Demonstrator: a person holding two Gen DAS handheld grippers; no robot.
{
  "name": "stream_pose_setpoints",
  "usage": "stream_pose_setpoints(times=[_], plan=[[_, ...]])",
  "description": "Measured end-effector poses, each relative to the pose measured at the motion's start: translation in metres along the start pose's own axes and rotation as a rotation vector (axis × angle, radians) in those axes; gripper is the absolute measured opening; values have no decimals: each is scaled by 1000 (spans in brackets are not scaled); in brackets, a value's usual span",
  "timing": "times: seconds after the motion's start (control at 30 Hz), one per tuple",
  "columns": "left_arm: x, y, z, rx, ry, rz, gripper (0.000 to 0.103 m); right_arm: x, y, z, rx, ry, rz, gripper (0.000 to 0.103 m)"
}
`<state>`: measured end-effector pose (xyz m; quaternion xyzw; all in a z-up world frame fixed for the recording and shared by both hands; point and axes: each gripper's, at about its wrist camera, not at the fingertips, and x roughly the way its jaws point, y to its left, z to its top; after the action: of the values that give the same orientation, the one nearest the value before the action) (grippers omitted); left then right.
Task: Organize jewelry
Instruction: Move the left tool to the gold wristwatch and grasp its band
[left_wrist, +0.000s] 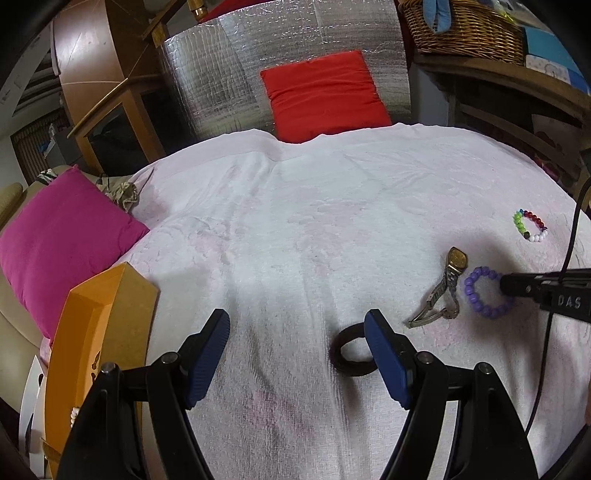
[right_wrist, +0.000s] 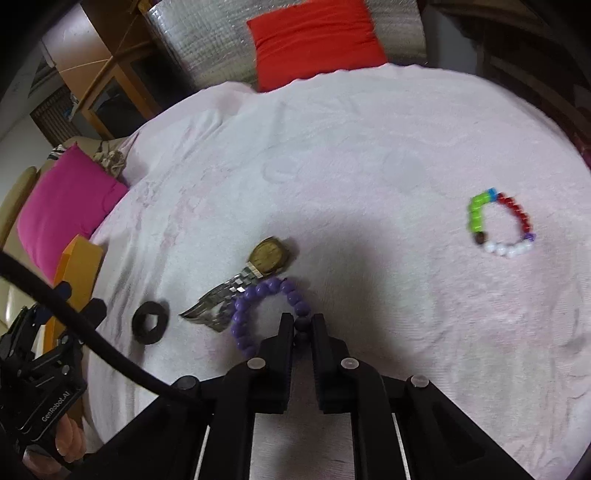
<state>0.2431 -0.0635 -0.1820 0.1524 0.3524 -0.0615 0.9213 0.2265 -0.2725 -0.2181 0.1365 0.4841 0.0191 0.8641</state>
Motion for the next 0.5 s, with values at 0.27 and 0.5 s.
stream_pose_setpoints(times=[0.27,0.5], plan=[[2,-24,5,36,-10,-51,76,-20,-43,4,97,-29,-42,10],[12,-57,16,91,-9,-141,80,-24,-60,1,131,15,18,13]])
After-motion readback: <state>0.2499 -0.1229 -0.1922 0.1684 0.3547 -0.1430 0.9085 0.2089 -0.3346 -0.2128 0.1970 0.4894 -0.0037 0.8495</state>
